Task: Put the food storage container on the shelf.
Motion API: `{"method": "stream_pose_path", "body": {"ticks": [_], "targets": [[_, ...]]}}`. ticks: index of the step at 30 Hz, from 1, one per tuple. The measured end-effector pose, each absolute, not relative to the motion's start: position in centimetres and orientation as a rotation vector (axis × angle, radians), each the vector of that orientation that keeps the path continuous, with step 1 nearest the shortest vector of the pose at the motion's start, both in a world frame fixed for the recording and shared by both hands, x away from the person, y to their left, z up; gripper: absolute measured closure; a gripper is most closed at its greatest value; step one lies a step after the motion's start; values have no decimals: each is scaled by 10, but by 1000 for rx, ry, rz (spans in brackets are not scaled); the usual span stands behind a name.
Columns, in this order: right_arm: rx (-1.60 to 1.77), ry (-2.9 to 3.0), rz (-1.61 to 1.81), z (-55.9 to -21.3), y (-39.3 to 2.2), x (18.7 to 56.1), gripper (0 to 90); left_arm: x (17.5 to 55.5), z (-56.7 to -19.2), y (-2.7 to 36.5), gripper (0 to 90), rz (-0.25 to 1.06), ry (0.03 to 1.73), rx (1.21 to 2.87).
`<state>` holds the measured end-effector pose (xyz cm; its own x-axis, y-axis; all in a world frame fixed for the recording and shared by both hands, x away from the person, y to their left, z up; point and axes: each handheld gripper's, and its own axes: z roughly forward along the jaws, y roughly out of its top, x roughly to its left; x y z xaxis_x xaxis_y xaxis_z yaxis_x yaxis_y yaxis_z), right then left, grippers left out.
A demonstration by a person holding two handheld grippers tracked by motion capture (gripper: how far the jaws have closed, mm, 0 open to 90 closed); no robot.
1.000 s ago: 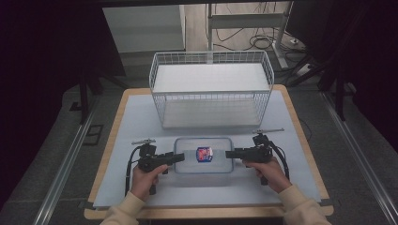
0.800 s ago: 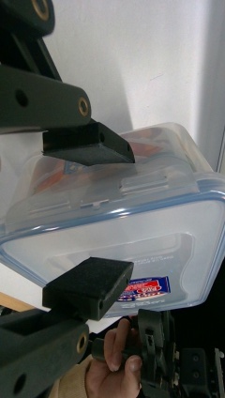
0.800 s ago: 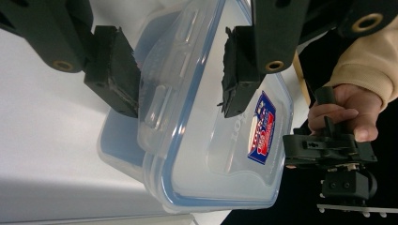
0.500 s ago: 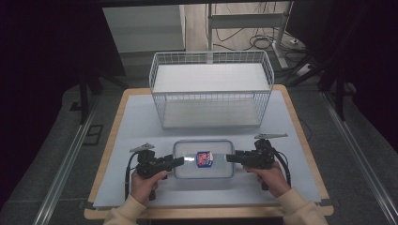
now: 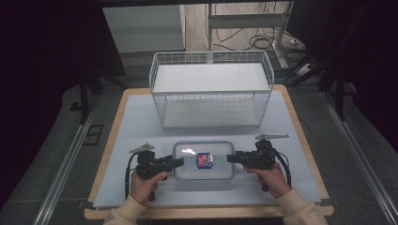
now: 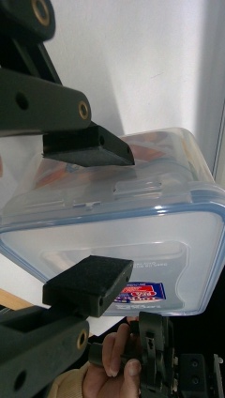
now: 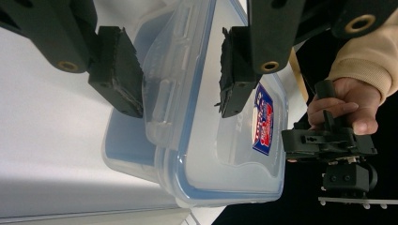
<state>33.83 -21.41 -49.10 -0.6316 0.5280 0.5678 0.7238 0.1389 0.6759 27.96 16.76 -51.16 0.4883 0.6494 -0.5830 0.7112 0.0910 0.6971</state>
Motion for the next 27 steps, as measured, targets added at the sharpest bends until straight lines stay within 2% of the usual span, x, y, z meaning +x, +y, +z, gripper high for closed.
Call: {"method": "stream_pose_path", "body": {"ticks": [27], "targets": [[-1199,-2235,-1592,-472,-218,337,528,279,-488,167,474,-26,1160,1580]]}}
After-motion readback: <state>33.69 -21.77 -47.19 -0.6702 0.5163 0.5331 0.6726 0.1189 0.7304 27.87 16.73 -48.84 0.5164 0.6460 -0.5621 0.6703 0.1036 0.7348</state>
